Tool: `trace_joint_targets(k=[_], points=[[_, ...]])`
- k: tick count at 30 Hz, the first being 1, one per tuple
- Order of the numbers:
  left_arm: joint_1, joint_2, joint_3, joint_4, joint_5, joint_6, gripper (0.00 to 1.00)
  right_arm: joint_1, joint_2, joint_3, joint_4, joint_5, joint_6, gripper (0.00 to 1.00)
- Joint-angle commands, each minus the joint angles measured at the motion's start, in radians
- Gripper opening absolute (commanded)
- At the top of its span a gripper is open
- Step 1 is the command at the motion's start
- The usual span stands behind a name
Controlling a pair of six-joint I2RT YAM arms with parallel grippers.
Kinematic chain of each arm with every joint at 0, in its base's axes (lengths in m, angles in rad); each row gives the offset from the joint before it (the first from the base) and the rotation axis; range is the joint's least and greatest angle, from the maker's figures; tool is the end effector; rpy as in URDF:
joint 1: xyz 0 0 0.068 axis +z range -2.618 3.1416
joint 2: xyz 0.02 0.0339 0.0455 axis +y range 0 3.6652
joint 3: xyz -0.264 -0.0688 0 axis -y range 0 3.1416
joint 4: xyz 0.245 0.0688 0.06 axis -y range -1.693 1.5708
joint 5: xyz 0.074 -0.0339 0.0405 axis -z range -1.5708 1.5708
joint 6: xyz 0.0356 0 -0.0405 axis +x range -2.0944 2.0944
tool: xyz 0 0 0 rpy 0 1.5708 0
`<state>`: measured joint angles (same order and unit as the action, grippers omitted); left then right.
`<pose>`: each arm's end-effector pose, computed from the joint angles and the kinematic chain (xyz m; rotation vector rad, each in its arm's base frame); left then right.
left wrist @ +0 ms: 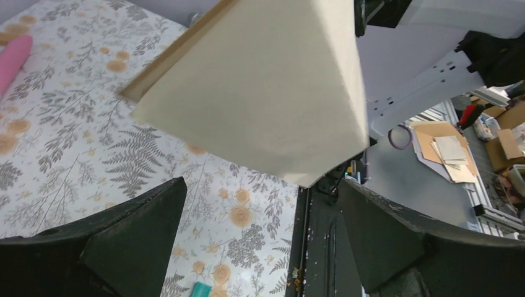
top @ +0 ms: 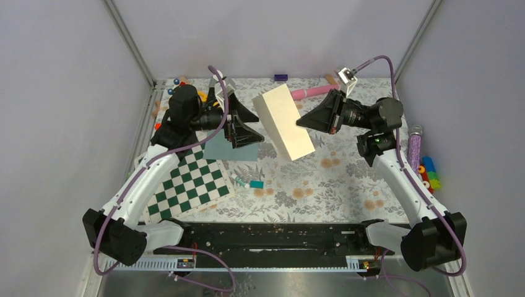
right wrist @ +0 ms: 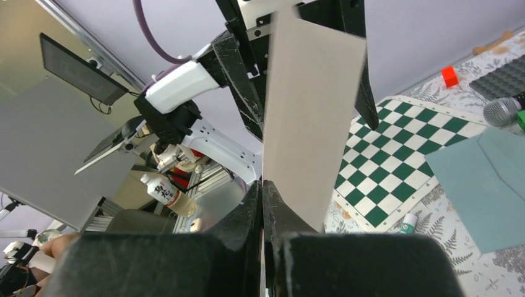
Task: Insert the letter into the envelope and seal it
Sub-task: Fold the letter.
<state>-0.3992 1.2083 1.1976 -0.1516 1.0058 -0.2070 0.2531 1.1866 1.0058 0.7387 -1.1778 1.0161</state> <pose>0.2314 -0.1303 0.4027 0.9341 1.5824 -1.2961 0.2311 0.0937 0.4196 -0.7515 1.3879 1.6201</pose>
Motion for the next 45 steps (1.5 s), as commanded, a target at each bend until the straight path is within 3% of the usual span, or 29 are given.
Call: trace_joint_targets(k=[1,6,11,14,17,19,22,31,35,40,45], points=[[0.005,-0.012,-0.006,0.159,0.097,-0.088,0.99,-0.003,-0.023,-0.006,0.155,-0.016,0.103,0.00],[0.005,0.010,-0.031,0.258,0.114,-0.132,0.99,-0.003,-0.033,-0.015,0.159,-0.004,0.119,0.00],[0.004,0.063,-0.054,0.500,0.178,-0.328,0.98,-0.003,-0.039,-0.034,0.175,0.010,0.130,0.00],[0.000,0.100,-0.048,0.650,0.219,-0.448,0.91,-0.003,-0.028,-0.040,0.177,0.012,0.130,0.00],[-0.005,0.116,-0.061,0.751,0.247,-0.526,0.77,-0.003,-0.014,-0.041,0.187,0.013,0.135,0.00],[-0.009,0.114,-0.077,0.791,0.256,-0.550,0.60,-0.003,-0.009,-0.040,0.194,0.013,0.139,0.00],[-0.013,0.101,-0.091,0.811,0.269,-0.554,0.42,-0.003,-0.003,-0.038,0.197,0.015,0.139,0.00],[-0.016,0.069,-0.099,0.819,0.284,-0.562,0.02,-0.004,0.019,-0.026,0.155,0.017,0.097,0.00],[-0.015,0.052,-0.102,0.814,0.282,-0.558,0.00,-0.006,0.031,-0.018,0.115,0.021,0.066,0.13],[-0.015,0.038,-0.106,0.789,0.275,-0.540,0.00,-0.006,0.049,-0.004,0.077,0.022,0.031,0.49],[-0.015,0.036,-0.101,0.730,0.263,-0.495,0.00,-0.006,0.042,0.005,-0.013,0.038,-0.038,0.60]])
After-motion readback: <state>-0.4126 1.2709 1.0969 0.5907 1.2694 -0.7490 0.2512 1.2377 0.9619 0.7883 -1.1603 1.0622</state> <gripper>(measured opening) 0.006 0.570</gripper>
